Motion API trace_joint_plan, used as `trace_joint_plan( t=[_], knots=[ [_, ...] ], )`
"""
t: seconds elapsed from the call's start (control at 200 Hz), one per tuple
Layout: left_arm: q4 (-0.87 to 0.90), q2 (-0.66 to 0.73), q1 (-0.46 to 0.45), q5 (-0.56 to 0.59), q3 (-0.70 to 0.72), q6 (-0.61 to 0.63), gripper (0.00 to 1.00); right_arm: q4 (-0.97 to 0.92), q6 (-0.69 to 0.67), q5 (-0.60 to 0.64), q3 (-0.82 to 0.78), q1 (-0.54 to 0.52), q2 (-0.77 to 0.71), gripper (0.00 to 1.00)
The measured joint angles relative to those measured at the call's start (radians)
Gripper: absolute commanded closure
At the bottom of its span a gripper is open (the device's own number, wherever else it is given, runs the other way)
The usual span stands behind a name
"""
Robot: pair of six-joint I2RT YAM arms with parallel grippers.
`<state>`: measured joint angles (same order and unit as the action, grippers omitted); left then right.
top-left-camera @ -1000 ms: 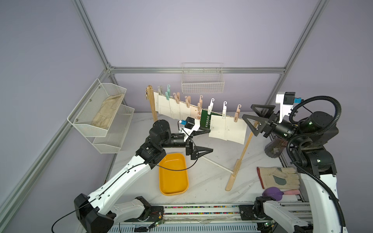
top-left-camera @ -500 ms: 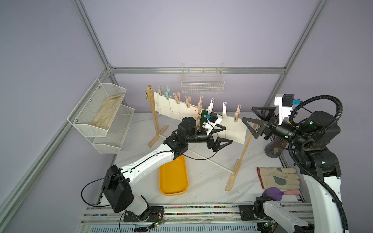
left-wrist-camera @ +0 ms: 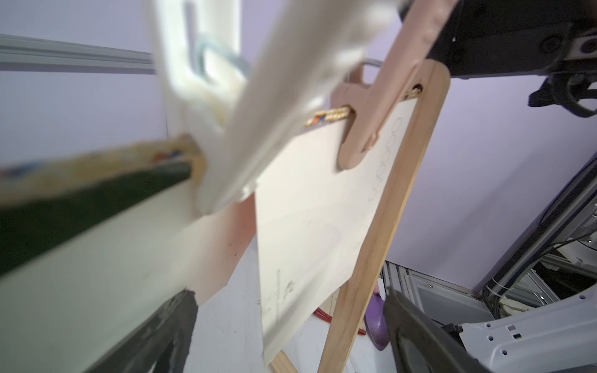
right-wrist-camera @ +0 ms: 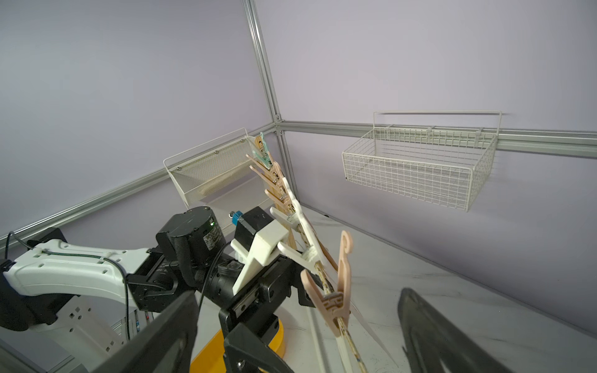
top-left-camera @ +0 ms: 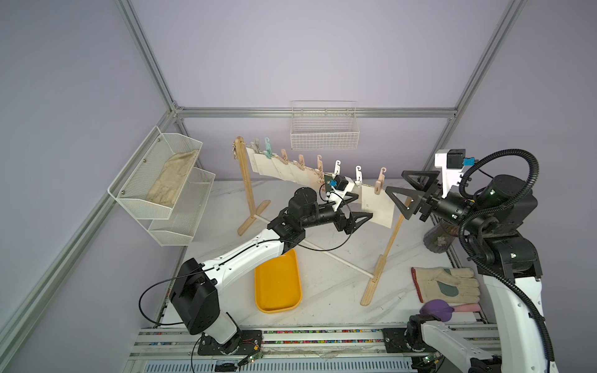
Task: Remove the postcards from the strings
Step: Pinch the postcard on the clothesline.
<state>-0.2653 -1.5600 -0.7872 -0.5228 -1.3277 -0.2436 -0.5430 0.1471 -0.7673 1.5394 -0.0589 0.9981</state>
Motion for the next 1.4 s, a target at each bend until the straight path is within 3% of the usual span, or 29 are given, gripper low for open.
trace_joint_plan(
  t=[0.205,0.37,0.53,0.725,1.2,1.395],
  knots=[
    [-0.058,-0.001,0.0,-0.088,0.0,0.0,0.32,-0.001,0.0,0.0,0.0,0.0,0.006,0.03],
    [-0.091,-0.009,0.0,-0.143,0.001,-0.01,0.4,-0.006,-0.003,0.0,0.001,0.0,0.018,0.03],
    [-0.118,-0.013,0.0,-0.161,0.002,-0.032,0.47,-0.026,-0.017,0.001,0.02,0.0,0.04,0.03],
    [-0.175,-0.013,0.002,-0.177,0.026,-0.072,0.65,-0.076,-0.053,0.004,0.079,0.0,0.077,0.04],
    [-0.327,-0.029,0.062,-0.212,0.068,-0.241,0.99,-0.24,-0.196,0.034,0.238,-0.004,0.203,0.13],
    [-0.365,-0.04,0.074,-0.233,0.068,-0.283,1.0,-0.31,-0.254,0.047,0.286,-0.024,0.237,0.19]
  ],
)
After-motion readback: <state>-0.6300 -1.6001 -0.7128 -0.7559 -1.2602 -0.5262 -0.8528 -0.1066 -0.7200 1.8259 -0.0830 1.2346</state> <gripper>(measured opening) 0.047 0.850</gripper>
